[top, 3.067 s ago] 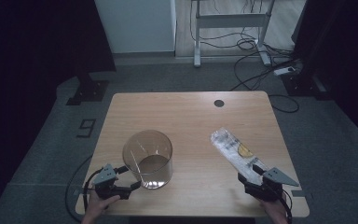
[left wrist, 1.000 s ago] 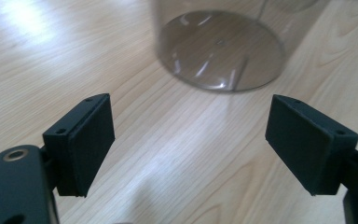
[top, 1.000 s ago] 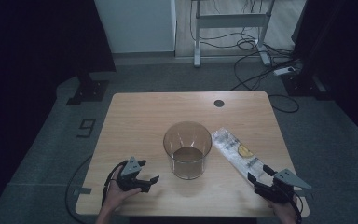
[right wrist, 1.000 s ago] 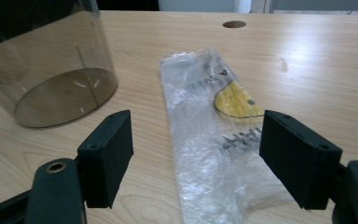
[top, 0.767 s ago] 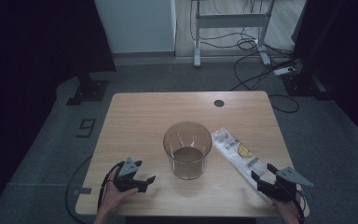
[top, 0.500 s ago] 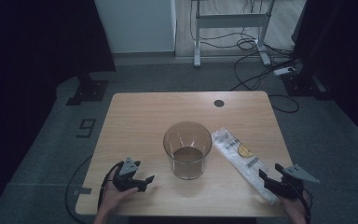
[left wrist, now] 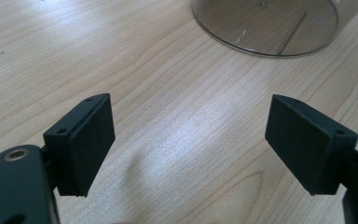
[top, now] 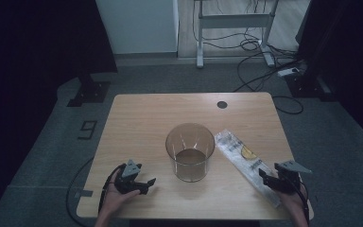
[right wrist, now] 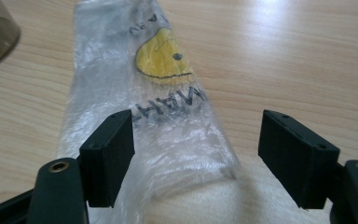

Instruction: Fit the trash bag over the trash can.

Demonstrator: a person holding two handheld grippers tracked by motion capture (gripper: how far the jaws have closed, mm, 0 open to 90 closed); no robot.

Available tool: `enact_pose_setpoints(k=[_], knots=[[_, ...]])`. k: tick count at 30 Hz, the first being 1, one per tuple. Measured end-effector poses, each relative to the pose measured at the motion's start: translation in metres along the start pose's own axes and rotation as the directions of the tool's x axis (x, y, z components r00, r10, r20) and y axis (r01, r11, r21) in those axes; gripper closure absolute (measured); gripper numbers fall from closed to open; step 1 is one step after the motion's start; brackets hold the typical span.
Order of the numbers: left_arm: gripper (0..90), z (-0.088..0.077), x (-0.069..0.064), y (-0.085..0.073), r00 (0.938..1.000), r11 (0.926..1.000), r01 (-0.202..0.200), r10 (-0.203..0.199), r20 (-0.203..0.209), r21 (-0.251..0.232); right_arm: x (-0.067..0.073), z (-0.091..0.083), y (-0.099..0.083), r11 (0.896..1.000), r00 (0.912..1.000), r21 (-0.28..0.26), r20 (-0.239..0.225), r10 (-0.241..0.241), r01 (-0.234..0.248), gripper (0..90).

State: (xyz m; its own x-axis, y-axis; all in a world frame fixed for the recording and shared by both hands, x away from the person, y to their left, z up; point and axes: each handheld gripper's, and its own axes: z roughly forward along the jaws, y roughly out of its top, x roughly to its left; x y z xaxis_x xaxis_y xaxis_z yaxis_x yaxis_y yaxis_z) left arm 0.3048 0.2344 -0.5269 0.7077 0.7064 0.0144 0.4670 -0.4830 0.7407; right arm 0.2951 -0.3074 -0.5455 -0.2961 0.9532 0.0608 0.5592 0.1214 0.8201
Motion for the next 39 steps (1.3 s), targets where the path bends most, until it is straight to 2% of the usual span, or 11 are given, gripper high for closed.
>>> enact_pose_setpoints(k=[7,12,17,18,19,20,25,30,31,34,39], knots=[[15.7,0.001,0.0,-0.001,1.0,1.0,0.003,-0.003,-0.006,0.009,0.003,0.011,-0.002,0.998,0.9996,0.051,0.0,-0.027,0.027,27.6],[15.7,0.0,0.0,-0.001,1.0,1.0,0.003,-0.003,-0.006,0.006,0.008,0.014,-0.002,0.993,0.9974,0.1,0.023,-0.069,0.066,29.4],[15.7,0.0,0.0,-0.001,1.0,1.0,0.002,-0.002,-0.008,0.008,0.006,0.014,-0.002,0.994,0.9984,0.1,0.007,-0.055,0.054,32.8],[15.7,0.0,0.0,-0.001,1.0,1.0,0.001,-0.001,-0.008,0.008,0.006,0.013,-0.003,0.994,0.9983,0.096,0.005,-0.058,0.058,38.3],[15.7,0.0,0.0,-0.001,1.0,1.0,0.001,-0.001,-0.008,0.008,0.006,0.013,-0.003,0.994,0.9983,0.096,0.005,-0.058,0.058,38.3],[15.7,0.0,0.0,-0.001,1.0,1.0,0.0,0.0,-0.006,0.009,0.006,0.012,-0.003,0.994,0.9976,0.089,-0.009,-0.069,0.07,45.4],[15.7,0.0,-0.002,0.0,0.9999,0.9998,-0.006,0.006,-0.014,0.017,0.007,0.01,-0.004,0.994,0.9966,0.078,-0.024,-0.079,0.081,61.3],[15.7,0.001,-0.003,0.0,0.9998,0.9996,-0.01,0.011,-0.015,0.025,0.009,0.009,-0.004,0.99,0.9911,0.072,-0.065,-0.117,0.121,79.1],[15.7,0.001,-0.003,0.0,0.9998,0.9996,-0.01,0.011,-0.015,0.025,0.009,0.009,-0.004,0.99,0.9911,0.072,-0.065,-0.117,0.121,79.1],[15.7,0.001,-0.002,0.0,0.9998,0.9997,-0.008,0.009,-0.017,0.024,0.008,0.007,-0.005,0.99,0.9895,0.057,-0.071,-0.126,0.13,86.8],[15.7,-0.002,0.0,0.0,0.9998,0.9998,0.002,-0.001,-0.02,0.02,0.001,-0.003,-0.005,0.995,0.9886,-0.022,-0.115,-0.096,0.094,88.4]])
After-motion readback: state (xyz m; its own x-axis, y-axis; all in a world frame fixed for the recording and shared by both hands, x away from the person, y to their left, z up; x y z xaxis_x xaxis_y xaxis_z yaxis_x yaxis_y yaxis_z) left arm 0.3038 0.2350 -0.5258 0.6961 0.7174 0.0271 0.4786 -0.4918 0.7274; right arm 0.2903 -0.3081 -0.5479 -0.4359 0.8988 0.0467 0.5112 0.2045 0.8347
